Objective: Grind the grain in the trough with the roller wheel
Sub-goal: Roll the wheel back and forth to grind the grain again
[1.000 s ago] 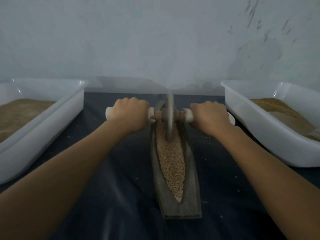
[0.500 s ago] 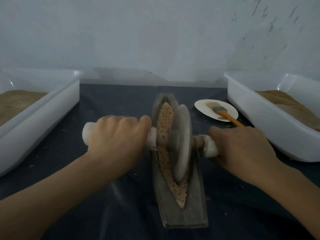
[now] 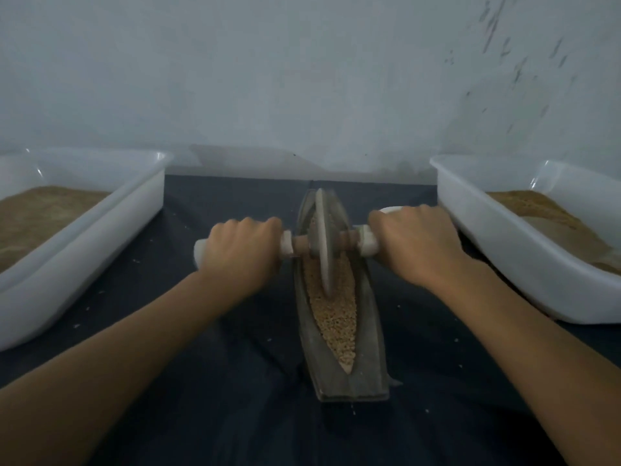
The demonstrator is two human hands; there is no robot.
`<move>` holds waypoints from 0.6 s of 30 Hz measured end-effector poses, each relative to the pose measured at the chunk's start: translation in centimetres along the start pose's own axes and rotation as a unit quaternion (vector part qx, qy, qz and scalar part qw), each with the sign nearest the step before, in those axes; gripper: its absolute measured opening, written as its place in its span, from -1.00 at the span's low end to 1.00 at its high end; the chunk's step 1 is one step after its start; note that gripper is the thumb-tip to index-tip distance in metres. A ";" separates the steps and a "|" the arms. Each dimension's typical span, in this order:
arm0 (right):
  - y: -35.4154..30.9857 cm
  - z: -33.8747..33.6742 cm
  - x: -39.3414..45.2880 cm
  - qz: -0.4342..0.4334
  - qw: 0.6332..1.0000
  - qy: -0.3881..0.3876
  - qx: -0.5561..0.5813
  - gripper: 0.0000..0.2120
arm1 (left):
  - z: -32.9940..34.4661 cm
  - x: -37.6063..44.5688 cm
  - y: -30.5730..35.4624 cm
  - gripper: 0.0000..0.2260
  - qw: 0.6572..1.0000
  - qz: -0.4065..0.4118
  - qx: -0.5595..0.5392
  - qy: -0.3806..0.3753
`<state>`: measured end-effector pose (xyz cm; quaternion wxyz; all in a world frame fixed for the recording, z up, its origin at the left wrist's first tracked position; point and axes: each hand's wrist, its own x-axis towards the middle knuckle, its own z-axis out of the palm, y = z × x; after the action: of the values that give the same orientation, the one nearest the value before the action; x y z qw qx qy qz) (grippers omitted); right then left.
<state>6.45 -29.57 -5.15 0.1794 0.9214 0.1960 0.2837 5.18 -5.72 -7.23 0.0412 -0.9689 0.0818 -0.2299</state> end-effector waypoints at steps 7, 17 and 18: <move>-0.6 -3.1 -7.1 -0.024 0.994 0.003 0.104 -0.39 | -4.0 -7.1 0.3 -0.52 0.994 0.106 -0.001 0.037; 1.3 4.2 4.1 0.066 0.992 -0.058 0.094 -0.76 | -0.2 5.0 0.5 -0.89 0.998 0.002 0.055 0.007; 1.3 4.5 4.4 0.075 0.990 -0.062 0.101 -0.78 | -0.1 5.8 0.5 -0.87 0.998 0.007 0.066 0.004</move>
<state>12.82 -29.64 -6.05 0.0750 0.9626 0.1428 0.2176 10.15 -7.23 -4.66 0.1061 -0.9626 0.0730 -0.2383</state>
